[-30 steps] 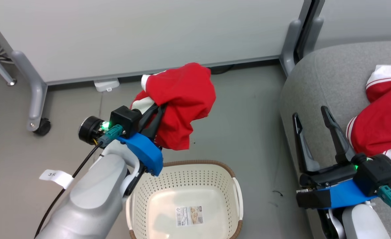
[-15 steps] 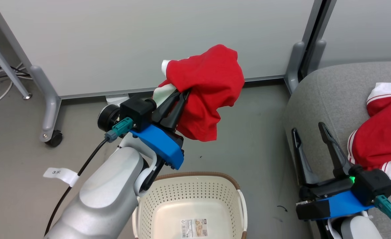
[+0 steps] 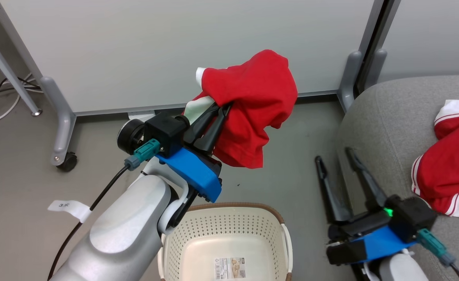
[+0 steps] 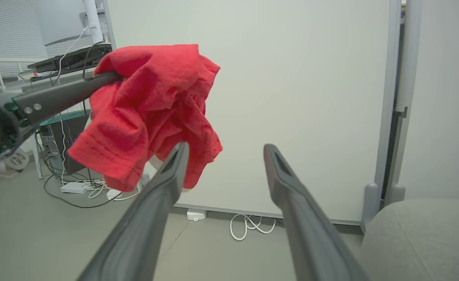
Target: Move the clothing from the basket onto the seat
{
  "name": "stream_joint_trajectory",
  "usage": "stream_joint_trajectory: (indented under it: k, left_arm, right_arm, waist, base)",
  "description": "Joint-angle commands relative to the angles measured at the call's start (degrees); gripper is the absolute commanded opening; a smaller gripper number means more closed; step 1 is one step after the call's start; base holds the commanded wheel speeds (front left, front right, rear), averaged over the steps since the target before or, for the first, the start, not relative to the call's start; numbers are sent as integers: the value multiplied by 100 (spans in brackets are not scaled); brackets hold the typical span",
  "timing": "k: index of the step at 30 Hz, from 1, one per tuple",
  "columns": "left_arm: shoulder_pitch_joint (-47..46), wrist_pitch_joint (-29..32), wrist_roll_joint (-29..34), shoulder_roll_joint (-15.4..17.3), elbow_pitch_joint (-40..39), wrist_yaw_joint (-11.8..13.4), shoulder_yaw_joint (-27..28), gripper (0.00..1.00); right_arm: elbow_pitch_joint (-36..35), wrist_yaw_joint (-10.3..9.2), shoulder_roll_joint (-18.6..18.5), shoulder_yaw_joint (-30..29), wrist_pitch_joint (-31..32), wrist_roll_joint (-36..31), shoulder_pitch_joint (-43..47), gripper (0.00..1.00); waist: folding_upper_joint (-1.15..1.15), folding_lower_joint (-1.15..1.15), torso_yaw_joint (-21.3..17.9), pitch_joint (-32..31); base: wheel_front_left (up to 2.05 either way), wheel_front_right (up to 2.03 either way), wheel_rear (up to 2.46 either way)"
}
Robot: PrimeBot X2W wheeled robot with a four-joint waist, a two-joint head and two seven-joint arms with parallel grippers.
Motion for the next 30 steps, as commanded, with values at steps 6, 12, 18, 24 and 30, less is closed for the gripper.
stream_joint_trajectory:
  k: [6, 12, 18, 24, 30]
  left_arm:
    - [-4, 39, 49, 34, -140, 53, -60, 0]
    - [-91, 55, 73, -16, -154, 40, -128, 0]
    - [-131, 24, 96, -86, -114, 1, -224, 0]
    - [-188, -36, 105, -177, -88, -15, -303, 0]
    - [-205, -86, 107, -267, 2, -60, -401, 0]
  right_arm:
    - [200, 3, -2, 607, -3, 165, -521, 100]
    - [442, 3, -5, 1137, -3, 382, -1011, 100]
    - [790, 3, -7, 1423, -3, 634, -1278, 100]
    - [1318, 3, -5, 1534, -3, 1003, -1562, 100]
    - [1507, 3, -7, 1709, -3, 1229, -1838, 100]
  waist:
    - [-1, 0, 58, 63]
    - [-1, 0, 155, 111]
    - [-1, 0, 236, 129]
    - [-1, 0, 321, 188]
    - [-1, 0, 363, 226]
  base:
    - [0, 0, 0]
    - [0, 0, 0]
    - [0, 0, 0]
    - [0, 0, 0]
    - [0, 0, 0]
